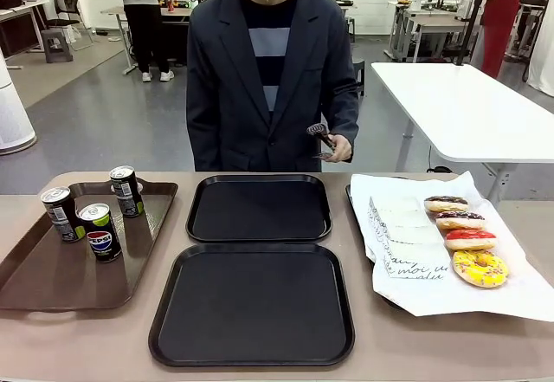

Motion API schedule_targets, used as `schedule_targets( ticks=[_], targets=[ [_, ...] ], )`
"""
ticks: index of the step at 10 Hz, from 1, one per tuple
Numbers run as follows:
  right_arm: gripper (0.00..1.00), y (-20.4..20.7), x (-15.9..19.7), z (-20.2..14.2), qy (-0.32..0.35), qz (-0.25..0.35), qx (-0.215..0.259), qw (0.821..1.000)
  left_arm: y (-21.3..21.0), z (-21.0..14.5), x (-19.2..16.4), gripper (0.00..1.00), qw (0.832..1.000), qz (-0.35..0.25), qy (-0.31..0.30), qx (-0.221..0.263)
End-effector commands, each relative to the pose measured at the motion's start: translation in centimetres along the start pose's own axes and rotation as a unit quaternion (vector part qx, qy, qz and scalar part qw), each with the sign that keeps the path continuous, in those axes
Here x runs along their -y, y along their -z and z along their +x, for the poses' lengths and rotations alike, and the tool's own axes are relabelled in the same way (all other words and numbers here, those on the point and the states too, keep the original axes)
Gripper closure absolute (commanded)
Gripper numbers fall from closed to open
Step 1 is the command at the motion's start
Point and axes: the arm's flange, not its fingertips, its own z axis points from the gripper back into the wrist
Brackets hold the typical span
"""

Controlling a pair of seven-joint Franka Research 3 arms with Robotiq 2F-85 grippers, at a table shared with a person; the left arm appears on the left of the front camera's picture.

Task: Set up donuts and drinks on trays.
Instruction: Pick up one Pepsi coke and place it on the Flat Tray.

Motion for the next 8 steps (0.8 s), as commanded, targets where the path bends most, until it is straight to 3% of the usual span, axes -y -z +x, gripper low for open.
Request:
schedule_targets(
  ticks=[1, 2, 3, 4, 5, 8],
  targets=[
    [0.00, -0.5, -0.2, 0.3, -0.006, 0.002, -0.001, 1.000, -2.2, 0.0, -0.7, 0.00, 0.999, -0.029, -0.002, 0.032],
    [0.00, 0.0, 0.1, 0.5, -0.005, -0.008, -0.015, 1.000, -2.7, -0.1, -1.1, 0.00, 0.999, -0.032, -0.004, 0.039],
    [0.00, -0.3, 0.1, -0.1, 0.004, -0.002, 0.000, 1.000, -2.6, 0.0, -1.1, 0.00, 0.999, -0.028, -0.004, 0.029],
    [0.00, -0.3, 0.1, -0.1, 0.004, -0.002, 0.000, 1.000, -1.6, 0.3, -1.0, 0.00, 1.000, -0.001, 0.006, -0.008],
    [0.00, -0.3, 0.1, -0.1, 0.004, -0.002, 0.000, 1.000, -2.6, -0.5, -1.0, 0.00, 0.999, -0.016, -0.017, 0.032],
    [0.00, -0.3, 0.1, -0.1, 0.004, -0.002, 0.000, 1.000, -2.6, -0.5, -1.0, 0.00, 0.999, -0.016, -0.017, 0.032]
  ],
)
